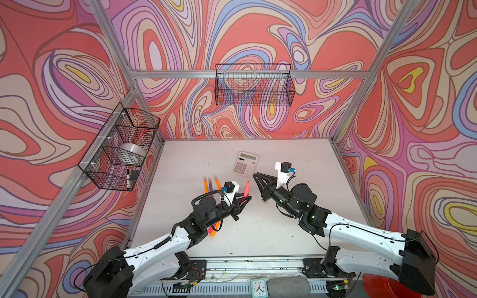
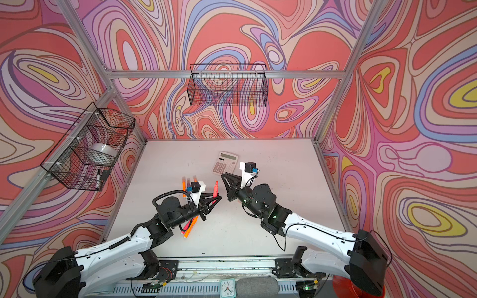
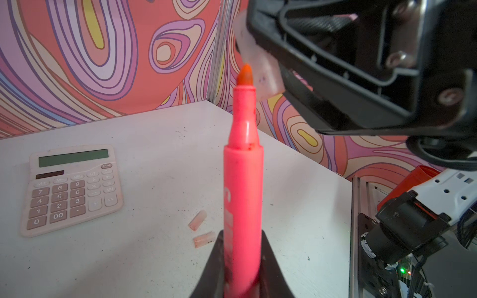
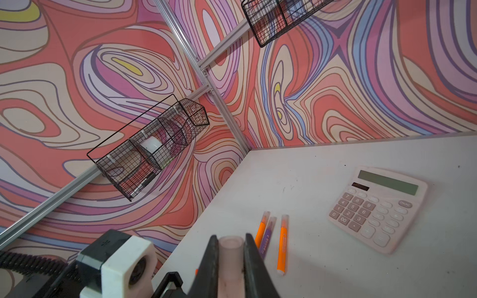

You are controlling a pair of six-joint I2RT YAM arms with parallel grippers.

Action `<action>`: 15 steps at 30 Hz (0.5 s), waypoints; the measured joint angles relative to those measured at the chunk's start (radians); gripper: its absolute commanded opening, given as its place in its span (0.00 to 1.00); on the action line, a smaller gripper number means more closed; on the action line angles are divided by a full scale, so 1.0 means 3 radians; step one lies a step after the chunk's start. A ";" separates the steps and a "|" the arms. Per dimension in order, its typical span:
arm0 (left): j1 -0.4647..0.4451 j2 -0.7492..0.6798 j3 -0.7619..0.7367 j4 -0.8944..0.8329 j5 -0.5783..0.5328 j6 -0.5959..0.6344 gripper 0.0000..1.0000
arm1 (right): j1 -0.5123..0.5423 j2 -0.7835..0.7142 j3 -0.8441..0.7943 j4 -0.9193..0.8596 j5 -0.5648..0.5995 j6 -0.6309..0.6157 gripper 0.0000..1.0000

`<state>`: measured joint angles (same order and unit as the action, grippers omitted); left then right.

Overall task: Insert the pens into the pen caps
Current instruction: 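Lift the pink cap with the right gripper and carry it over the marker tip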

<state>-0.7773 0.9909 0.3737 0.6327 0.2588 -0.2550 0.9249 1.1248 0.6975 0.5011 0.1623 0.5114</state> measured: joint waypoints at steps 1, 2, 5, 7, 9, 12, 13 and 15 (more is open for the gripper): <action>0.0000 0.0000 0.0001 0.0000 0.0000 -0.0001 0.00 | 0.0010 -0.0003 0.0000 0.0056 -0.0009 -0.0005 0.00; 0.0000 0.0000 0.0001 0.0000 0.0003 -0.0001 0.00 | 0.0022 -0.0003 0.0000 0.0112 -0.0015 -0.0006 0.00; 0.0000 0.0006 0.0005 0.0000 0.0014 -0.0001 0.00 | 0.0046 0.0001 0.0000 0.0226 -0.0032 -0.0010 0.00; 0.0000 0.0022 0.0009 0.0003 0.0017 -0.0001 0.00 | 0.0057 0.0019 0.0008 0.0268 -0.0037 -0.0018 0.00; 0.0000 0.0041 0.0014 0.0003 0.0024 -0.0001 0.00 | 0.0062 0.0058 0.0024 0.0304 -0.0043 -0.0023 0.00; 0.0000 0.0051 0.0015 0.0001 0.0034 -0.0001 0.00 | 0.0064 0.0126 0.0058 0.0309 -0.0046 -0.0034 0.00; 0.0000 0.0051 0.0015 0.0003 0.0034 -0.0001 0.00 | 0.0064 0.0153 0.0078 0.0310 -0.0046 -0.0036 0.00; 0.0000 0.0051 0.0015 0.0003 0.0034 -0.0001 0.00 | 0.0064 0.0205 0.0121 0.0309 -0.0048 -0.0043 0.00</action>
<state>-0.7773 1.0061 0.3782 0.6334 0.2691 -0.2554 0.9440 1.1862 0.7338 0.5938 0.1478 0.4984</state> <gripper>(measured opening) 0.178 0.144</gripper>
